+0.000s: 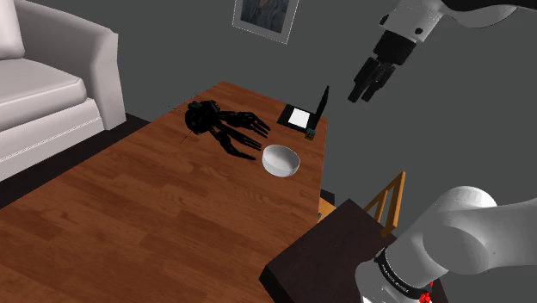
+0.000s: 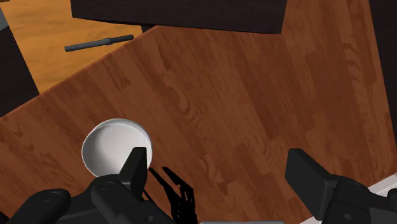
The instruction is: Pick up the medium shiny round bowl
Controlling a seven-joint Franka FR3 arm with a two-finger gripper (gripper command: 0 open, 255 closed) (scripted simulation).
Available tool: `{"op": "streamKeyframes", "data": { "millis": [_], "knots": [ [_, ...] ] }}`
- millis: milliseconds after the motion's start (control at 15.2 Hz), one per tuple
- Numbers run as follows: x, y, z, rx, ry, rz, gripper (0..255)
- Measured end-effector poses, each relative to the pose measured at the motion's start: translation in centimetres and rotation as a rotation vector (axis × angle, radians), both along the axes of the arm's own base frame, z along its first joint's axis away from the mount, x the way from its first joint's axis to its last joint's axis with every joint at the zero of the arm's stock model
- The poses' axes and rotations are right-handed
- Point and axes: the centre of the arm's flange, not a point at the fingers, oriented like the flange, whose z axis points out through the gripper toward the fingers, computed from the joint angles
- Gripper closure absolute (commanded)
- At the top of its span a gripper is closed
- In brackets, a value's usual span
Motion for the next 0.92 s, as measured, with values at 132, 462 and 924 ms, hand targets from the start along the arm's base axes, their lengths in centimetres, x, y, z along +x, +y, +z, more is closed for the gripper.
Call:
{"op": "streamKeyframes", "data": {
  "millis": [132, 462, 924],
  "knots": [
    [0.3, -0.1, -0.6, 0.0, 0.001, 0.0, 0],
    [3.1, -3.1, -5.1, 0.001, 0.0, -0.005, 0],
    [7.5, -6.8, -12.4, 0.0, -0.003, -0.011, 0]
  ]
}}
